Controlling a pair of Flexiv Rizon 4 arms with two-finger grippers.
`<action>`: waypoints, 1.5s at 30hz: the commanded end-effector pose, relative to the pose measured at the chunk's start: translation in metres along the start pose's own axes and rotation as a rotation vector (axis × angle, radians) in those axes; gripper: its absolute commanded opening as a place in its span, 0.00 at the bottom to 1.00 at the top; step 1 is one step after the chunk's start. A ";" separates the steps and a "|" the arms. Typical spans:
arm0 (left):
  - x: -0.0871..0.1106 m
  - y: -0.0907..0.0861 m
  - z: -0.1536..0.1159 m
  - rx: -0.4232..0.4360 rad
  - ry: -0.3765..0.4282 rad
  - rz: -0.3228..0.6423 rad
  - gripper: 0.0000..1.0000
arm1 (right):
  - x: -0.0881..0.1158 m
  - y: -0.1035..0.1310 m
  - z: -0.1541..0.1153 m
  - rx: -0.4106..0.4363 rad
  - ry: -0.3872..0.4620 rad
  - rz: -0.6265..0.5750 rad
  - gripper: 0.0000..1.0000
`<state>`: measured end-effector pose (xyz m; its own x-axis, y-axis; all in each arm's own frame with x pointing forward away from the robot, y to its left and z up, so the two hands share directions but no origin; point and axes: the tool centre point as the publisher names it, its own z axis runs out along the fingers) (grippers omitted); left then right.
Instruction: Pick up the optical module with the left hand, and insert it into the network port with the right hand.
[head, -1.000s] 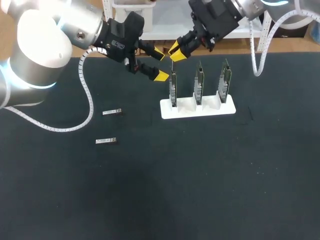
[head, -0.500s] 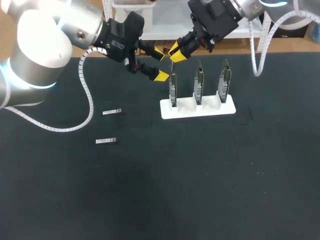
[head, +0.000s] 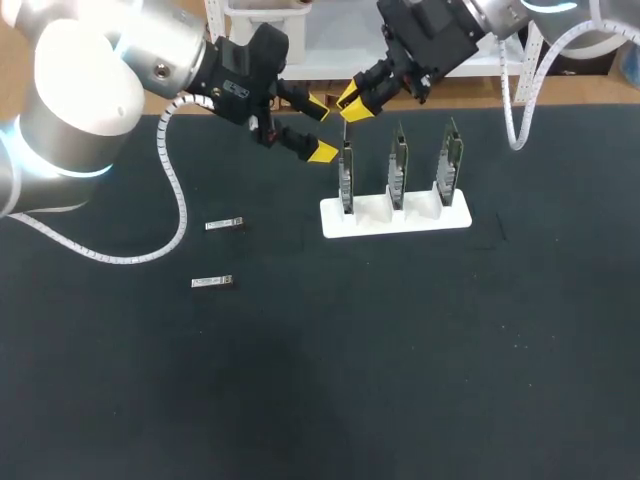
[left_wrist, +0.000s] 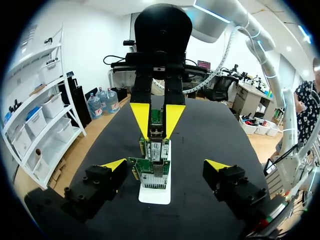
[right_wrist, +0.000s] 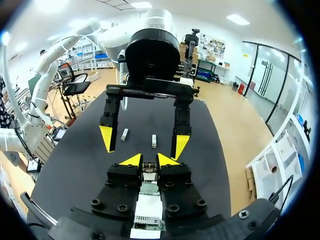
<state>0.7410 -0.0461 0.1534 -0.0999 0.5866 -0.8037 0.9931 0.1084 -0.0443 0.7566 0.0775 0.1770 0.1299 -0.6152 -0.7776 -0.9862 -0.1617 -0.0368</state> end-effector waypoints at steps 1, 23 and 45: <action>-0.001 0.000 0.001 -0.002 0.006 -0.002 1.00 | 0.000 0.004 0.001 0.007 0.004 -0.003 0.00; -0.001 0.000 0.001 -0.002 0.006 -0.002 1.00 | 0.002 0.005 0.007 0.029 0.033 -0.012 0.00; -0.001 0.000 0.001 -0.002 0.006 -0.002 1.00 | 0.001 0.007 0.004 0.049 0.034 -0.001 0.00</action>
<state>0.7410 -0.0461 0.1534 -0.0998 0.5866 -0.8037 0.9931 0.1084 -0.0443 0.7526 0.0800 0.1739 0.1333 -0.6412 -0.7557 -0.9894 -0.1300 -0.0642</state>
